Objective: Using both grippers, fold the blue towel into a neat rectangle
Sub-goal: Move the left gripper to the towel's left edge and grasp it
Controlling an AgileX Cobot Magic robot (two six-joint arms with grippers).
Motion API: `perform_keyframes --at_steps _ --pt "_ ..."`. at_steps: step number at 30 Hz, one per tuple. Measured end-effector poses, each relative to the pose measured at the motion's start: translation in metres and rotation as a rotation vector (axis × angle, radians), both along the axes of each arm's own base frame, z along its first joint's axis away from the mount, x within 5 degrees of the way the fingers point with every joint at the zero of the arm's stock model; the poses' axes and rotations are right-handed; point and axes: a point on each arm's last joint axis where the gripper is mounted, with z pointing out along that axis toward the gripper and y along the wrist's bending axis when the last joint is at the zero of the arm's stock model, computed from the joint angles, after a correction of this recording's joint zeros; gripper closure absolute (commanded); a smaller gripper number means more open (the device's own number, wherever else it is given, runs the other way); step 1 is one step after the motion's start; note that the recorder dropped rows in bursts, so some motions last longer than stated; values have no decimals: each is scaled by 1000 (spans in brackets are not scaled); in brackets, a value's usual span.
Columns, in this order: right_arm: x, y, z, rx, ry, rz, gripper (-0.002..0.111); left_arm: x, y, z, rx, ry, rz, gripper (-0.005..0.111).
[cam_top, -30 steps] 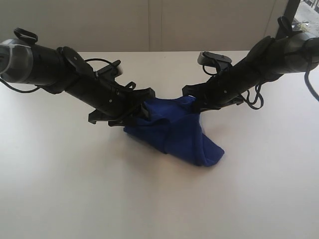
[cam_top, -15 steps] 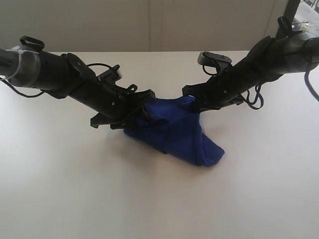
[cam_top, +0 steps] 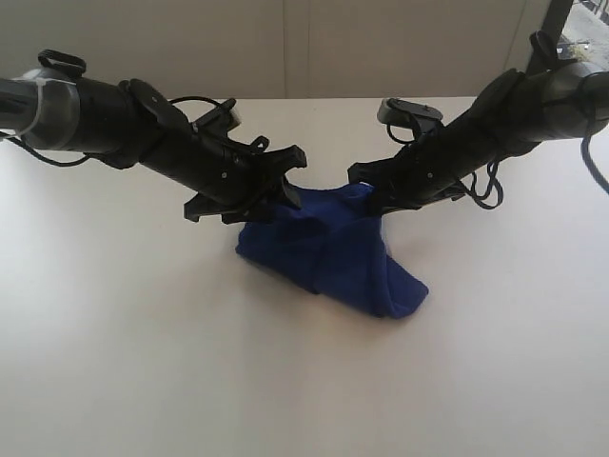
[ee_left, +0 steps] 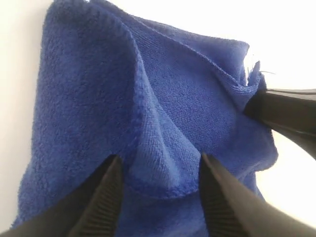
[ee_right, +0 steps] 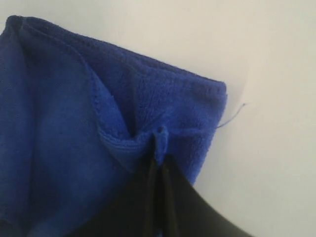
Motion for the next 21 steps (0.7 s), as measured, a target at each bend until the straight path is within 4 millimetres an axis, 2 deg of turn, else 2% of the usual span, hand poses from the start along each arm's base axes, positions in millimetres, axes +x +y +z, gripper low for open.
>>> perform_keyframes --at_steps 6,12,21 --pt "0 0 0 0 0 0 108 -6 -1 -1 8 36 -58 54" --pt "0 0 0 0 0 0 108 -12 3 -6 91 60 -143 54" --pt "0 0 0 0 0 0 108 -12 7 -9 150 66 -133 54"
